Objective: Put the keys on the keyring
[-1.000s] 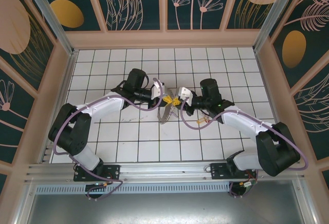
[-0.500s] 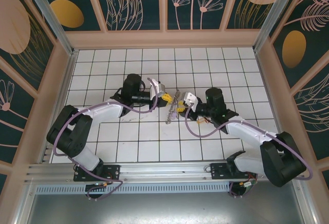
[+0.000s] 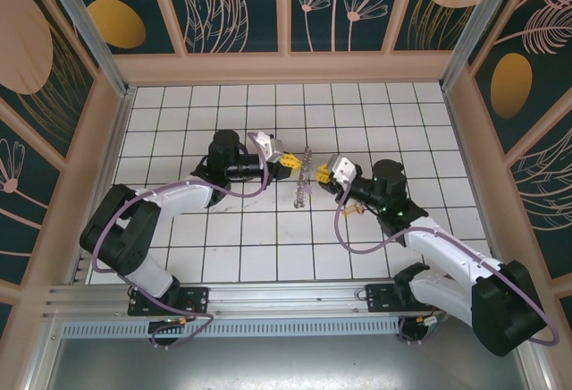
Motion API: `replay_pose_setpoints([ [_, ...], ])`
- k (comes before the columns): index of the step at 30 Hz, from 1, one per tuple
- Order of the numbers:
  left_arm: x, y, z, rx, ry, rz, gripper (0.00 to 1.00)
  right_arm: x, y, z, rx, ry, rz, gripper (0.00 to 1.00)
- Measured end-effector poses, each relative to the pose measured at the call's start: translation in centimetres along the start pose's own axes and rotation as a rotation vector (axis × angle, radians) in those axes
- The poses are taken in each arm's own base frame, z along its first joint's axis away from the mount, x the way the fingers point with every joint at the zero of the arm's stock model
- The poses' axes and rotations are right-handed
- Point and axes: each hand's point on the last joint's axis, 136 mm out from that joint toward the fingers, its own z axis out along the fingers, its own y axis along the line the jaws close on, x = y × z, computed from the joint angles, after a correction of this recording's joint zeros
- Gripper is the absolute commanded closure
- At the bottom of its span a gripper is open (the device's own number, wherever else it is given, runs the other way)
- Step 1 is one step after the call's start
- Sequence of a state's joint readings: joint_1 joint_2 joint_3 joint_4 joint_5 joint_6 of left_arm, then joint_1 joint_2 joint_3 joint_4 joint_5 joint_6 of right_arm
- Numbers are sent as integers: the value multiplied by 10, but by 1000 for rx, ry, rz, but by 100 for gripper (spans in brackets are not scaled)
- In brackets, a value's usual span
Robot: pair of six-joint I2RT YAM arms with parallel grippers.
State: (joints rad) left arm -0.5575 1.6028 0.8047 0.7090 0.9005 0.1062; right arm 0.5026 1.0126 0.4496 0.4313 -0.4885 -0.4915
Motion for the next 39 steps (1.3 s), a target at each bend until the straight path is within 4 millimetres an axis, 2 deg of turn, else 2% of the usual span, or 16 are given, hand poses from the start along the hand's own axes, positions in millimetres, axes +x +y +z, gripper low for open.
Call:
replay_pose_setpoints([
  [5,-1,0,0,-1,-5,-1,100,-6,-8,1,33,-10,-20,87],
  [11,-2,0,0,0,-8,3,100,-20,-17,14,14,-22,-65,84],
  [18,-2,1,0,-4,-7,-7,100,-9,-13,27,-57,29,-77,84],
  [24,-5,4,0,-24,-16,-8,100,0,6,23,-149,75,-39,84],
  [27,-7,5,0,-25,-25,0,100,-1,11,17,-165,80,-31,84],
  [39,-4,3,0,-16,-15,13,100,-13,-5,2,-57,74,-86,83],
])
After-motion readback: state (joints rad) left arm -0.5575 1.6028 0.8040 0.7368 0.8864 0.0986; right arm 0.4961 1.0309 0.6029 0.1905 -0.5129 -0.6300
